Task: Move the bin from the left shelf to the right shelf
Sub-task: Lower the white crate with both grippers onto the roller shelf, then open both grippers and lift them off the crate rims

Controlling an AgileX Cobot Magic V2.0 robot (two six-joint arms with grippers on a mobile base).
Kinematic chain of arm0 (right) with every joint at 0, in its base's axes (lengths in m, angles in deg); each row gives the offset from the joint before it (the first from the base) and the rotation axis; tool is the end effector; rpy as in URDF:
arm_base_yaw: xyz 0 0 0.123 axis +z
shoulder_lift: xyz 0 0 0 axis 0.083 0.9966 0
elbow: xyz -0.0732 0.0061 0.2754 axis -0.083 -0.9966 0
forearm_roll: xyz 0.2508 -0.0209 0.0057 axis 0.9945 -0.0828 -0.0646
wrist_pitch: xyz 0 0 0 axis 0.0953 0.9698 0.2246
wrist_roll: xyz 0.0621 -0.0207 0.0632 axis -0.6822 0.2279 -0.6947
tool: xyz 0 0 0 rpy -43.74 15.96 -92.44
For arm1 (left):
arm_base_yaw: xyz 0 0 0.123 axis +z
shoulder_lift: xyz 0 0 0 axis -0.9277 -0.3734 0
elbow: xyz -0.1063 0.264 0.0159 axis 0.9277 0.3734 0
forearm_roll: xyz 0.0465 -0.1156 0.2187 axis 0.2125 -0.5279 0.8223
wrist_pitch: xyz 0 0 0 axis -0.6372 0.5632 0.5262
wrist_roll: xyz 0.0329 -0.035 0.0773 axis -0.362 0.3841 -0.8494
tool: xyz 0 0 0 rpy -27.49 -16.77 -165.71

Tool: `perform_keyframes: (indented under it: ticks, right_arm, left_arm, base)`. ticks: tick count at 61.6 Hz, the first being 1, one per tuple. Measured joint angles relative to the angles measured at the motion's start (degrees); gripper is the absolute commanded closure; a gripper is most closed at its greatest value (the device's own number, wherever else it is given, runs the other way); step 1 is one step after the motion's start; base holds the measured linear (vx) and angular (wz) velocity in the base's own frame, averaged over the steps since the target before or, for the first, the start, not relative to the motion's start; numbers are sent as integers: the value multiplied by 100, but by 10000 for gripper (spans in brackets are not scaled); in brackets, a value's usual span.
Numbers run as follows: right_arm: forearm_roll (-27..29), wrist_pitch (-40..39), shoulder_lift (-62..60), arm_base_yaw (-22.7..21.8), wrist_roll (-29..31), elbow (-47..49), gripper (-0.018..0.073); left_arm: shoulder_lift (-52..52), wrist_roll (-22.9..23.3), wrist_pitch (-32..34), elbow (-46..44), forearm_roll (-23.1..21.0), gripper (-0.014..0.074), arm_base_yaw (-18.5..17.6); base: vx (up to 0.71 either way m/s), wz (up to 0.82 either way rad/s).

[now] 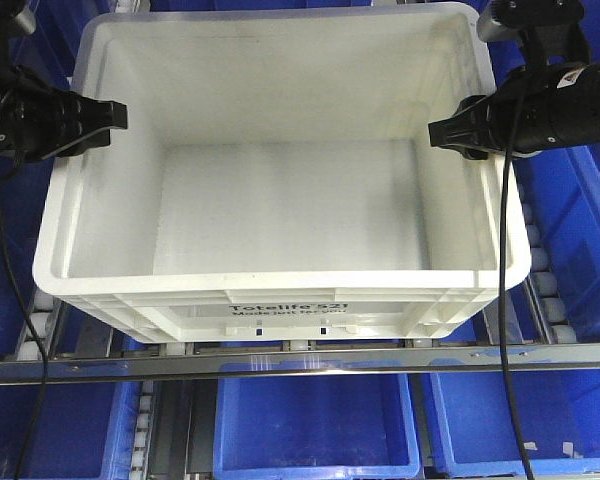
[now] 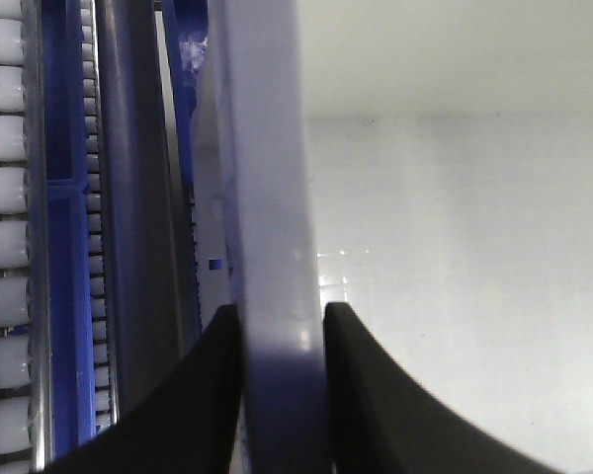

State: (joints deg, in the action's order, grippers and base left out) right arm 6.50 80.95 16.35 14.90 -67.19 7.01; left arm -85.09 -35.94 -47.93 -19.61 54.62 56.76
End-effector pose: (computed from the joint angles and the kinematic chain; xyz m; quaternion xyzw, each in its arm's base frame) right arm 0.3137 0.0724 0.3114 -0.1295 0.9057 0.1096 0.3884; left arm 0.2972 -0.0718 0.3211 0.0177 0.9233 -0.1371 0.3583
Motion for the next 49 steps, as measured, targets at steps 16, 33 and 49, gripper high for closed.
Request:
perform_keyframes:
  ticks: [16,33,49]
  right_arm:
    - [-24,-174,4,4,25,0,211]
    - [-112,-840,-43,4,151,66,4]
    - [-129,-846,-166,4,151,66,-3]
  left_arm:
    - [0,-7,41,0,61,384,0]
    - [-3,-90,490,-25,138,252,0]
    - [-3,-90,643,-25,140,248,0]
  base:
    - [0,0]
    - [0,0]
    - [0,0]
